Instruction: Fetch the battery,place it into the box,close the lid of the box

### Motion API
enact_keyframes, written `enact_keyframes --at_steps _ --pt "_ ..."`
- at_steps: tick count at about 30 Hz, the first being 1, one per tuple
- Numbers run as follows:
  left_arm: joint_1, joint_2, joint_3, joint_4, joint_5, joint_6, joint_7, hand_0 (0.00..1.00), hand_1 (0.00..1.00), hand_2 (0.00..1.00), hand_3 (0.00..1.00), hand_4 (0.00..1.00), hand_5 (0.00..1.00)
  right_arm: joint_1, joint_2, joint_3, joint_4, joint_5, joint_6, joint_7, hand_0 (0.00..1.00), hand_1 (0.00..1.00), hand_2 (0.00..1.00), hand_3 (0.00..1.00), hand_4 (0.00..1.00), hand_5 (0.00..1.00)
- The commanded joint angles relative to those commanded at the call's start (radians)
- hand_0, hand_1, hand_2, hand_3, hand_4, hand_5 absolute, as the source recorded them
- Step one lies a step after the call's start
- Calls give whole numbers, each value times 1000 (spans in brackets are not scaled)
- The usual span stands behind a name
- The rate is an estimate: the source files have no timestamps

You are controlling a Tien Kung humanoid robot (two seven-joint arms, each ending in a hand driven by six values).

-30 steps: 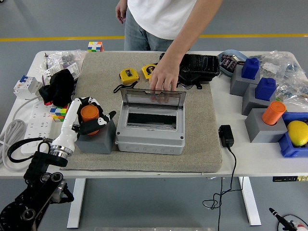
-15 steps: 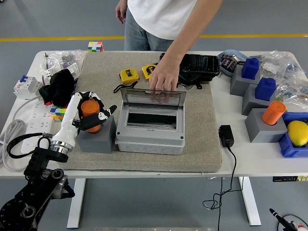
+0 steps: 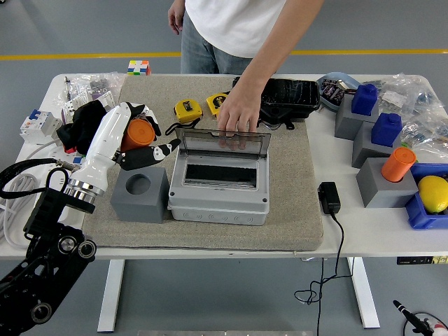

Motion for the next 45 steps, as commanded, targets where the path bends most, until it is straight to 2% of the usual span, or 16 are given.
enact_keyframes --at_steps 5,6,7,16,23,28,34,45 --pt "-31 25 87 -54 208 -26 70 67 65 114 107 668 354 0 -1 3 0 -1 0 -1 891 869 838 883 998 998" --pt "-40 29 108 -58 254 -28 85 68 67 115 107 643 418 0 -1 4 0 0 0 -1 891 869 838 883 998 998" --pt "-48 31 124 -58 271 -30 93 68 67 115 107 643 418 -1 -1 5 0 -1 0 -1 891 869 838 883 998 998" --pt "-150 31 313 -2 271 -36 142 71 67 115 109 631 434 0 3 1 0 -1 -1 -3 891 869 838 883 998 998" --pt "-225 27 444 50 271 -39 147 70 67 115 109 629 431 1 3 -1 0 -3 0 -5 890 869 838 883 998 998" --pt "-267 17 489 85 271 -33 140 70 68 117 109 627 426 0 1 2 0 -12 0 -7 890 869 838 884 998 998" --pt "-310 -16 482 160 271 -20 127 70 68 117 112 628 424 0 1 23 0 -39 2 -13 890 868 838 884 998 998" --pt "-338 -60 504 257 271 -7 112 72 69 118 111 629 419 0 1 6 0 -28 0 -12 890 869 838 884 998 998"
